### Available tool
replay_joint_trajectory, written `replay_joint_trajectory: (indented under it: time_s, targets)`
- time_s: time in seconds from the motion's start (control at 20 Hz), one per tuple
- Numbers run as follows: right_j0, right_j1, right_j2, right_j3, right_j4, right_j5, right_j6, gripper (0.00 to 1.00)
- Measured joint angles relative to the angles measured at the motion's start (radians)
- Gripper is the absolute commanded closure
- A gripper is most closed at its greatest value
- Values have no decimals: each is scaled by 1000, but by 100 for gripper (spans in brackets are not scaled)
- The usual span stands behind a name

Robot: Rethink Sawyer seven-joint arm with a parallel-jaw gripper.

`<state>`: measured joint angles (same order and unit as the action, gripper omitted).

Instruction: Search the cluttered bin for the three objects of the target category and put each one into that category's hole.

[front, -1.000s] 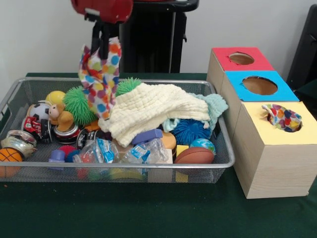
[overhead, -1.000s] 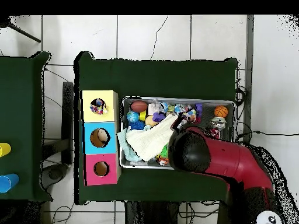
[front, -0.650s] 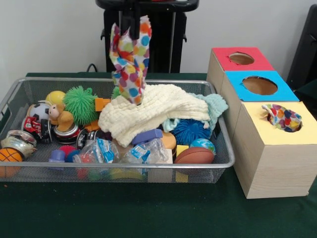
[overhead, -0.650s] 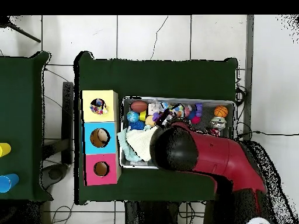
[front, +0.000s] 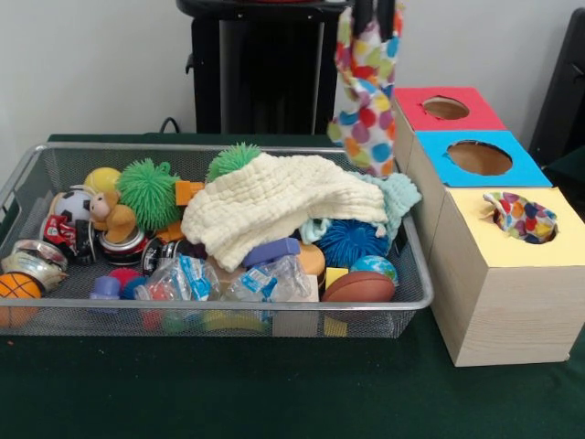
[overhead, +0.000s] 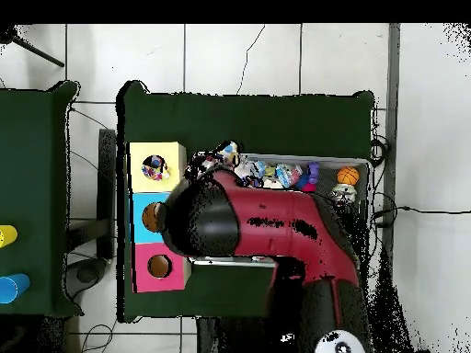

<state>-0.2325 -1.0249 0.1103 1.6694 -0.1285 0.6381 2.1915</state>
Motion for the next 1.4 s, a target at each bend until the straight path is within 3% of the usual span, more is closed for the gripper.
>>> replay_joint_trajectory:
  time_s: [0.9,1.4]
  targets:
    - [241,136,-31,-184,115,36,0,100]
    - [371,247,-155,-225,122,36,45,100]
